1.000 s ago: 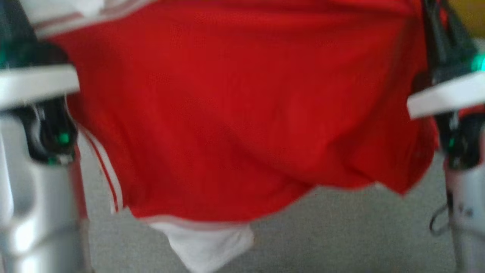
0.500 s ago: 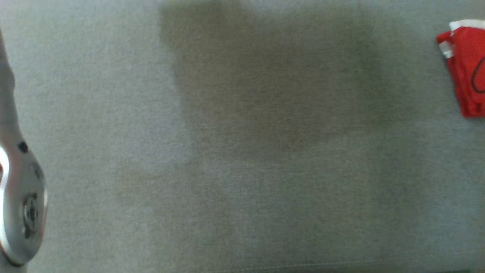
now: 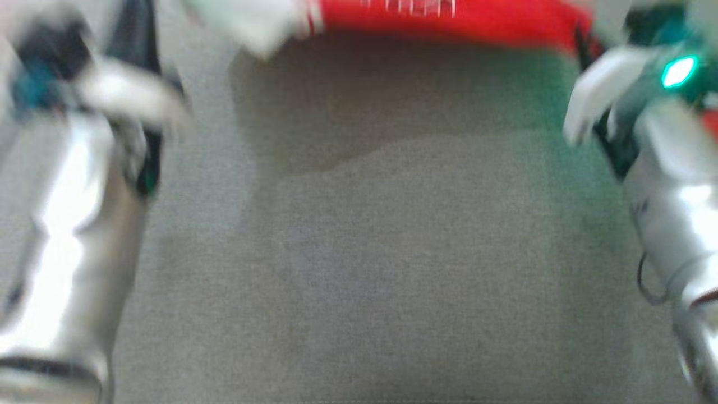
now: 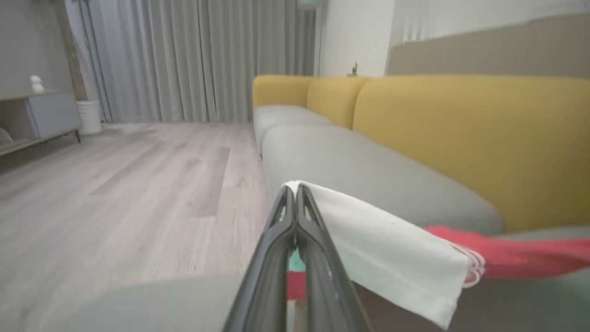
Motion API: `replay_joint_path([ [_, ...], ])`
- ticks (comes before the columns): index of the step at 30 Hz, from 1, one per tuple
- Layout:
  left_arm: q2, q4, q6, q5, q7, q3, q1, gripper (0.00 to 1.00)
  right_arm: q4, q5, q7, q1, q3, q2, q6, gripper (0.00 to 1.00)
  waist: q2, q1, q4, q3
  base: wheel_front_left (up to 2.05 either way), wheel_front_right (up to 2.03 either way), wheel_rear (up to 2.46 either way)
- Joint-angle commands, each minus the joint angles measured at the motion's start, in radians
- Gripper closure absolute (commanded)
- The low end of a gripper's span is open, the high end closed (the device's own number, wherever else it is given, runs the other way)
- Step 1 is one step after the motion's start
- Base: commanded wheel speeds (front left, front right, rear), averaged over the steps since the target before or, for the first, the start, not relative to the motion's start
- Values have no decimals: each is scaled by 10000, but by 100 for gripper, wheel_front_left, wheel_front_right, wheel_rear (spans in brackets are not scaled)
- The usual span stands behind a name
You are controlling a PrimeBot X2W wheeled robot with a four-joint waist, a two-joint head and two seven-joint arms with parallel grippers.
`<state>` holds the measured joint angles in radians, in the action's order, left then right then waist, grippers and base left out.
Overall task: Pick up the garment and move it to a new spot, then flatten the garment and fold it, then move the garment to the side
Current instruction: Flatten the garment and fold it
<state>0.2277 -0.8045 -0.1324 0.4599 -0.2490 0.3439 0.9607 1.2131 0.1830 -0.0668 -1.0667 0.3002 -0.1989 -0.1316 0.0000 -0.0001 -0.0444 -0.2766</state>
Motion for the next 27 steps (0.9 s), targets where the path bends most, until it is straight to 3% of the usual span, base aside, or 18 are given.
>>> replay_joint_path([
  [1,887,414,20,143,-103,213,-676,100,-114,362,315,270,570,-40,9,100,0,1,-104,496,0,0,0],
  [8,1814,1112,19,464,-44,1685,-3142,100,-388,1491,1504,1655,2211,-527,9,100,0,1,-144,1511,0,0,0],
  [13,2730,2320,18,1062,821,2521,-4765,100,-1452,2830,2428,2692,3595,-1288,9,100,0,1,-169,2283,0,0,0],
  [22,4445,6183,378,1992,3093,2878,-7394,100,-3925,5717,4438,4167,5478,-3033,9,100,0,1,-411,2994,0,0,0],
  [27,4932,7917,901,2324,3846,2770,-8011,100,-5027,6785,5125,4454,5931,-3953,9,100,0,1,-462,3016,0,0,0],
])
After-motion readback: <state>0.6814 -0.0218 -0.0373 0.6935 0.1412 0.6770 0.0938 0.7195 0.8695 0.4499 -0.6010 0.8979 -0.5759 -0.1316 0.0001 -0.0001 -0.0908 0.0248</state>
